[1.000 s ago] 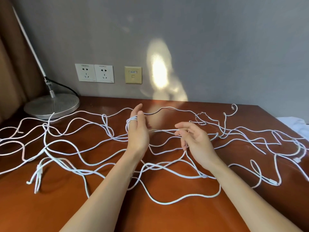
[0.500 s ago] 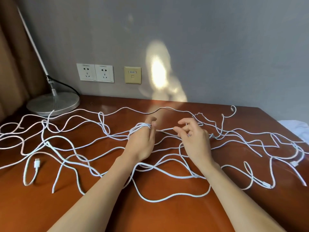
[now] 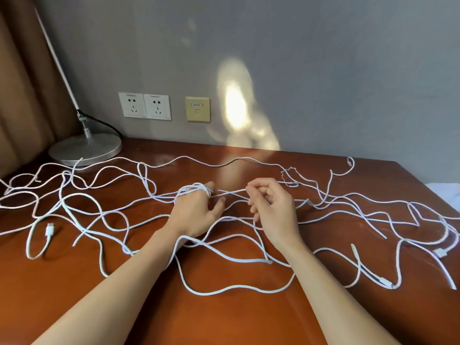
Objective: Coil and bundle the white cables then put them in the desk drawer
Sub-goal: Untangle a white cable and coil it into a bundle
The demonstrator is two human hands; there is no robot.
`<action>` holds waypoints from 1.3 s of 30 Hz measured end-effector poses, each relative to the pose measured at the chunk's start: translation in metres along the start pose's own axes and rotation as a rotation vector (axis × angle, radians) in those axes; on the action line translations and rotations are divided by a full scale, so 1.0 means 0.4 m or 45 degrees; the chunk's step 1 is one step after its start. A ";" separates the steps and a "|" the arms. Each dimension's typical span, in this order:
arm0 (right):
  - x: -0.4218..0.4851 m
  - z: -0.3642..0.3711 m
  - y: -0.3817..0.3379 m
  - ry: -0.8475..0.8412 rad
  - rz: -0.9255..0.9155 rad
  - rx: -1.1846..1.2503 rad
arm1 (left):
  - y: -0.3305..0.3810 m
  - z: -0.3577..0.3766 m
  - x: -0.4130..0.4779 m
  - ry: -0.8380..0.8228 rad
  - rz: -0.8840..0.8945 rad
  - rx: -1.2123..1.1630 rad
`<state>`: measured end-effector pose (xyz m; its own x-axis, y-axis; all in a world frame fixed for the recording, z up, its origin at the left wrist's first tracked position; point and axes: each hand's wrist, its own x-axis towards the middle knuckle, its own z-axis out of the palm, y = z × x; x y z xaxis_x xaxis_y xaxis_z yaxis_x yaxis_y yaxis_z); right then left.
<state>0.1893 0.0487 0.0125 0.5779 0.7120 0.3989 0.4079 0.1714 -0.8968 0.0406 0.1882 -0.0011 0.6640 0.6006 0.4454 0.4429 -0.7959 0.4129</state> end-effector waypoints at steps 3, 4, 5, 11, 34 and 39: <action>0.001 0.002 -0.018 -0.059 0.086 0.199 | -0.004 0.003 0.005 0.106 -0.067 0.044; 0.000 0.002 -0.023 -0.081 0.108 0.235 | -0.001 0.003 0.006 0.123 -0.099 0.065; -0.001 0.001 -0.026 -0.101 0.128 0.262 | 0.003 0.002 0.006 0.133 -0.126 0.096; -0.001 0.002 -0.024 -0.068 0.207 0.285 | 0.005 0.000 0.009 0.124 -0.287 0.144; 0.071 0.027 -0.007 -0.055 -0.061 -0.515 | -0.040 -0.042 0.002 -0.444 -0.081 -0.905; 0.084 0.055 0.009 -0.109 -0.082 -0.634 | -0.042 -0.038 0.006 -0.545 -0.146 -1.305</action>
<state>0.1946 0.0884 0.0183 0.4887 0.7677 0.4146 0.7405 -0.1138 -0.6623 0.0256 0.2041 0.0052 0.8915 0.4328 0.1340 -0.0607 -0.1790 0.9820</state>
